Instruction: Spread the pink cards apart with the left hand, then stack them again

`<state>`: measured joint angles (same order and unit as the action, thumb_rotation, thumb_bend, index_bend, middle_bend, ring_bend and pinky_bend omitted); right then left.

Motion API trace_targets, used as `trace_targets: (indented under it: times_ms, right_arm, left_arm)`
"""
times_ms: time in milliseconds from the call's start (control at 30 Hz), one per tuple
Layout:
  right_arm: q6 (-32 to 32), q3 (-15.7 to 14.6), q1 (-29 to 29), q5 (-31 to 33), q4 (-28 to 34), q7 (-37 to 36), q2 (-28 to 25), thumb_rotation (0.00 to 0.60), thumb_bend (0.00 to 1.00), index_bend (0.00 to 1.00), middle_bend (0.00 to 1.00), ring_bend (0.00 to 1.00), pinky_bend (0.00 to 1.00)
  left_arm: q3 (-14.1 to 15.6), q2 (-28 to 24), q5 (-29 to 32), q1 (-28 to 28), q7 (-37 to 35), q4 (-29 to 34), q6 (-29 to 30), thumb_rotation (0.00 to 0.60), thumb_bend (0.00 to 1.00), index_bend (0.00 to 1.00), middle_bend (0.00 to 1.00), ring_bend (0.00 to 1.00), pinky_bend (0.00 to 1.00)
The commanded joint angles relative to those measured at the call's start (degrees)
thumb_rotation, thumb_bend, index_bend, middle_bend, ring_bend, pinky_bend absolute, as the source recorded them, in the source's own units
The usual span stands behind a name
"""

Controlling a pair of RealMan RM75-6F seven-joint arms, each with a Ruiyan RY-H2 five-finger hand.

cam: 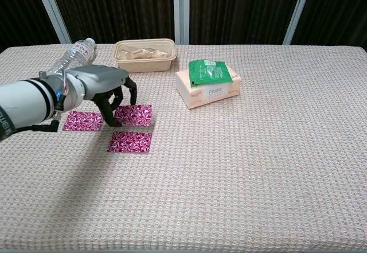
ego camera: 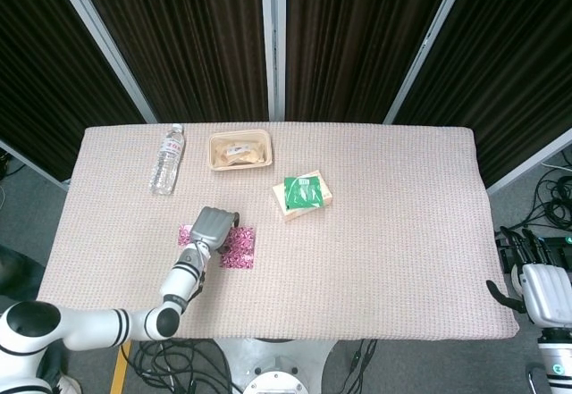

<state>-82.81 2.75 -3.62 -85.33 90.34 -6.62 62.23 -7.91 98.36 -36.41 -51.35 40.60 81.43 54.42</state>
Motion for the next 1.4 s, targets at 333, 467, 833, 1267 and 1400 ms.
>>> trace_targets:
  times_ms: [333,467,833,1267,1400]
  right_arm:
    - [0.2,-0.1,-0.3,-0.4,-0.1,-0.2,0.0,0.592,0.16,0.01,0.12,0.00,0.10]
    - [0.2,-0.2,-0.2,-0.4,-0.1,-0.3,0.0,0.592,0.16,0.01,0.12,0.00,0.10]
    - [0.3,-0.2,-0.1,-0.3,-0.1,-0.3,-0.1,0.592,0.16,0.01,0.12,0.00,0.10]
    - [0.5,-0.3,-0.1,-0.1,0.2,-0.1,-0.2,0.587,0.16,0.01,0.12,0.00,0.10]
    - [0.5,-0.3,-0.1,-0.1,0.3,0.0,-0.3,0.584,0.16,0.01,0.12,0.00,0.10]
  left_arm:
    - [2.1,-0.3,4.7,0.5,4.8,6.7,4.8,0.600,0.26,0.46,0.85,0.85,0.91]
    - [1.7,0.6,5.9,0.1,5.3,6.9,5.1,0.600,0.26,0.46,0.84,0.85,0.91]
    - [1.3,2.5,9.3,-0.5,6.6,6.4,6.0,0.600,0.26,0.44,0.84,0.85,0.91]
    - [1.3,3.0,10.4,-0.8,7.1,5.2,5.4,0.600,0.26,0.43,0.84,0.85,0.91]
    - [1.5,3.0,10.5,-0.9,7.4,5.1,5.3,0.600,0.26,0.42,0.84,0.85,0.91]
